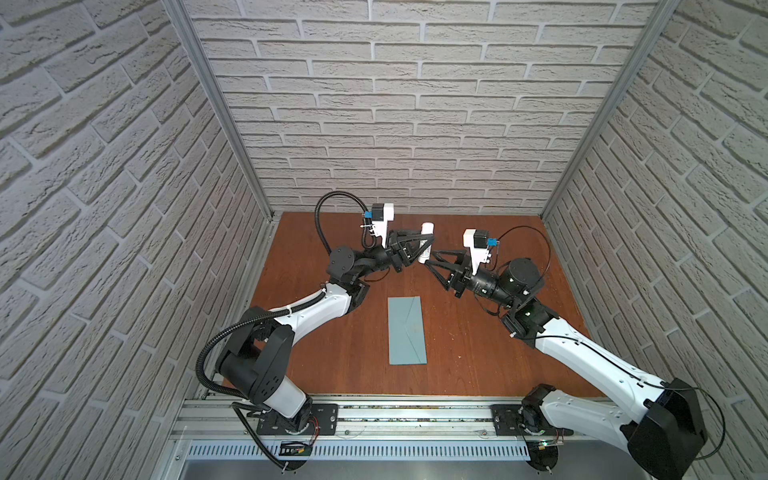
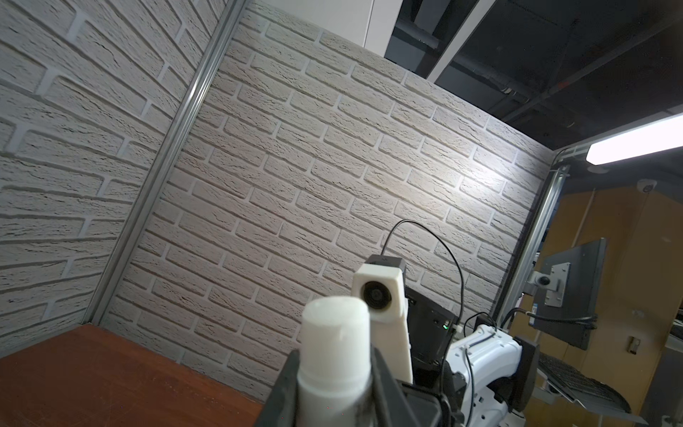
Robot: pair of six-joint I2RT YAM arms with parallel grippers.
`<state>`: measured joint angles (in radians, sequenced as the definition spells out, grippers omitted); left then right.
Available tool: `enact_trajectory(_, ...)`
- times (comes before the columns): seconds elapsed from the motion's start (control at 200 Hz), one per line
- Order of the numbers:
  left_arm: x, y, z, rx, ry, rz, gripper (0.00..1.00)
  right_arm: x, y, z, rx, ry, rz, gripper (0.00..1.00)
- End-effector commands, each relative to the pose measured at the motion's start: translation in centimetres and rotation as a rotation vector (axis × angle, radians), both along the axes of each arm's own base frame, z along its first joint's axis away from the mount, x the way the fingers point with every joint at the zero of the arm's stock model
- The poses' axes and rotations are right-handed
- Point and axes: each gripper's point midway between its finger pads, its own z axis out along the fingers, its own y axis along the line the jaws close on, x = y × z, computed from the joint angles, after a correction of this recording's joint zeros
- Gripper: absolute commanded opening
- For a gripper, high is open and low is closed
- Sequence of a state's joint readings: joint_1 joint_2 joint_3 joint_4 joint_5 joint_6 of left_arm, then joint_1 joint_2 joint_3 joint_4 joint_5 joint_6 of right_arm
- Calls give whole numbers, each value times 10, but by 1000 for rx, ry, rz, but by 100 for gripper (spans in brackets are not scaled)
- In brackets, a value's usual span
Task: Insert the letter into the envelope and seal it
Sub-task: 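Close the right gripper on the glue stick body again, then rotate the right gripper around the glue stick while the left gripper holds it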
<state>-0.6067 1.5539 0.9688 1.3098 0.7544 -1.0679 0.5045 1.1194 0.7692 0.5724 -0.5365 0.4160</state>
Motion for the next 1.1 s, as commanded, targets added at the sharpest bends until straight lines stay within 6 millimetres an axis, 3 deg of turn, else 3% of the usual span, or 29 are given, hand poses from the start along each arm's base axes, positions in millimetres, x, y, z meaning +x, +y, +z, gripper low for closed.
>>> enact_trajectory(0.0, -16, 2, 23, -55, -100, -37, 0, -15, 5, 17, 70, -68, 95, 46)
enact_trajectory(0.41, -15, -2, 23, -56, -95, -46, 0, -20, 9, 12, 97, -85, 149, 30)
enact_trajectory(0.705, -15, -13, 10, -39, -92, -50, 0, -26, 10, 30, 143, -105, 187, 19)
enact_trajectory(0.91, -1, -12, -7, -2, -86, 65, 0, -30, 6, 45, 181, -89, 186, 16)
enact_trajectory(1.095, 12, -11, -27, 79, -91, 235, 0, -21, -6, 43, 121, -39, 3, 13)
